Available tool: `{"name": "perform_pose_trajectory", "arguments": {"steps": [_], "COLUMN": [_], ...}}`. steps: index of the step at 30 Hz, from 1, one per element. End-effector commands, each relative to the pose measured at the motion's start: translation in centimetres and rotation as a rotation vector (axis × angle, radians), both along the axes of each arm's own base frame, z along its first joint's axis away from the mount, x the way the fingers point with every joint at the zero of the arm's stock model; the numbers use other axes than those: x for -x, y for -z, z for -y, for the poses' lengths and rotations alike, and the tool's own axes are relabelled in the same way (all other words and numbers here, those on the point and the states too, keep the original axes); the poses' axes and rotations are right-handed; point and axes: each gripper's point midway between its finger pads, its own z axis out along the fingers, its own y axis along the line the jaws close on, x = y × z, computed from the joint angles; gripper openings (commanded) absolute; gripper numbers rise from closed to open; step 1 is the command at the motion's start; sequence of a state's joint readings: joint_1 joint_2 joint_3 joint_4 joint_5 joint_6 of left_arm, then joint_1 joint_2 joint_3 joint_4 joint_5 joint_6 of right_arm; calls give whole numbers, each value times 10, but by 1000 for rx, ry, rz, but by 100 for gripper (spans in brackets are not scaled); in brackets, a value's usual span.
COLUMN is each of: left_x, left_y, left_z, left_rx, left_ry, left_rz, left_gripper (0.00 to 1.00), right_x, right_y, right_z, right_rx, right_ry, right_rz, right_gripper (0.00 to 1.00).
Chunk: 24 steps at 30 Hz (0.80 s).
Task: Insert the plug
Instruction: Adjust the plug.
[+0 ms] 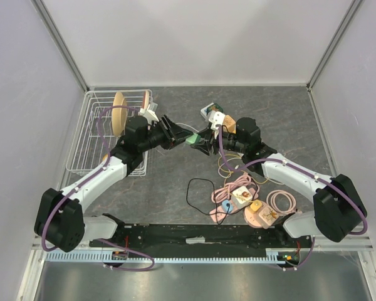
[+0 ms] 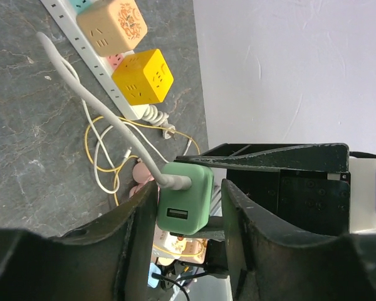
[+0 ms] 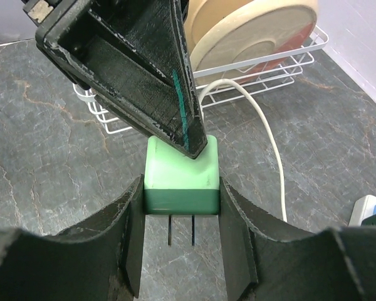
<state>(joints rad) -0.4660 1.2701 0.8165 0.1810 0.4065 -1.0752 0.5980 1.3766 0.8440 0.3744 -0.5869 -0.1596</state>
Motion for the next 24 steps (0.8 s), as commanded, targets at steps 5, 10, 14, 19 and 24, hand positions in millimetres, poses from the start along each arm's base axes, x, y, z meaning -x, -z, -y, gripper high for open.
{"name": "perform_pose_trajectory", "arguments": {"steps": [5,10,14,19,24], "left_x": [7,8,7,-3,-27], "left_y": [-18,-23,-25,-23,-20], "left_z": [10,12,12,7,4], "left_rx": [89,108,123,114,101], "left_ry": [71,84,76,18,-56], "left_rz": [24,40,51,73,127], "left_gripper": [27,2,2,2,2], "right_x": [-2,-1,-3,-11,-30], "right_y": [-12,-13,-14,-18,-21], "right_z": [-5,-4,-3,4,20], "right_rx": [-45,-47,-48,-59,-52], "right_ry": [-21,-17,-3,50,160], "right_rz": [39,37,28,-27,-113], "right_gripper": [2,2,8,49,86]}}
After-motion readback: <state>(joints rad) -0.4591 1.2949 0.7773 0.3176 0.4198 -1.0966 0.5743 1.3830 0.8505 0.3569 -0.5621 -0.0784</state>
